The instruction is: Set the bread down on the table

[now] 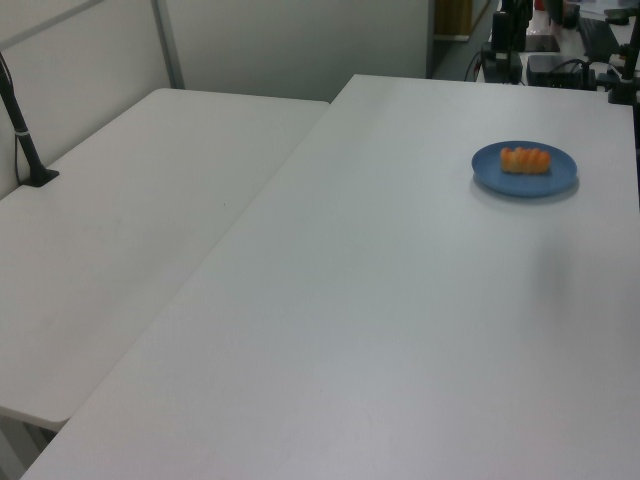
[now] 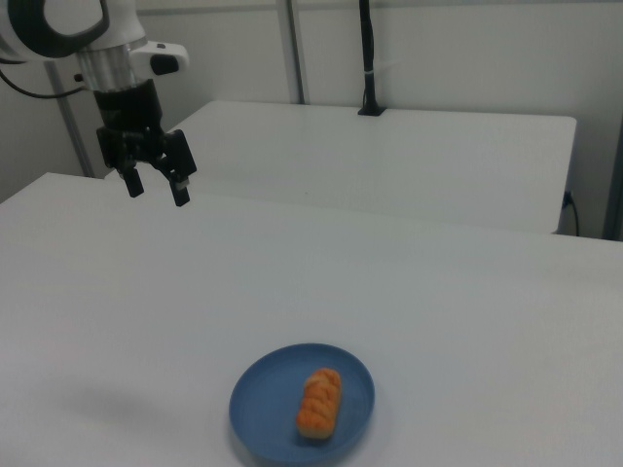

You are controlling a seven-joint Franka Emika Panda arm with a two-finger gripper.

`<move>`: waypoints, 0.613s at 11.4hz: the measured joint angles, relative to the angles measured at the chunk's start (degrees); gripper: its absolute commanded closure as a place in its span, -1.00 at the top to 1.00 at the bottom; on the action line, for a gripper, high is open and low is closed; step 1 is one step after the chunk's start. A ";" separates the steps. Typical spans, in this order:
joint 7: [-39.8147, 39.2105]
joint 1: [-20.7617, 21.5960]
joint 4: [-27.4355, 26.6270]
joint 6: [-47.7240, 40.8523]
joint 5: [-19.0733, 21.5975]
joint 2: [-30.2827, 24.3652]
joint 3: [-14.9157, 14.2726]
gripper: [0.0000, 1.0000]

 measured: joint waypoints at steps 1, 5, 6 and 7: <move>-1.97 -1.05 0.00 0.00 0.00 0.00 -0.20 1.00; -12.75 -9.09 -0.02 0.00 0.00 0.05 -1.30 1.00; -15.53 -11.31 -0.03 0.00 0.00 0.12 -1.39 1.00; -17.92 -13.22 -0.05 0.02 -0.02 0.29 -1.44 1.00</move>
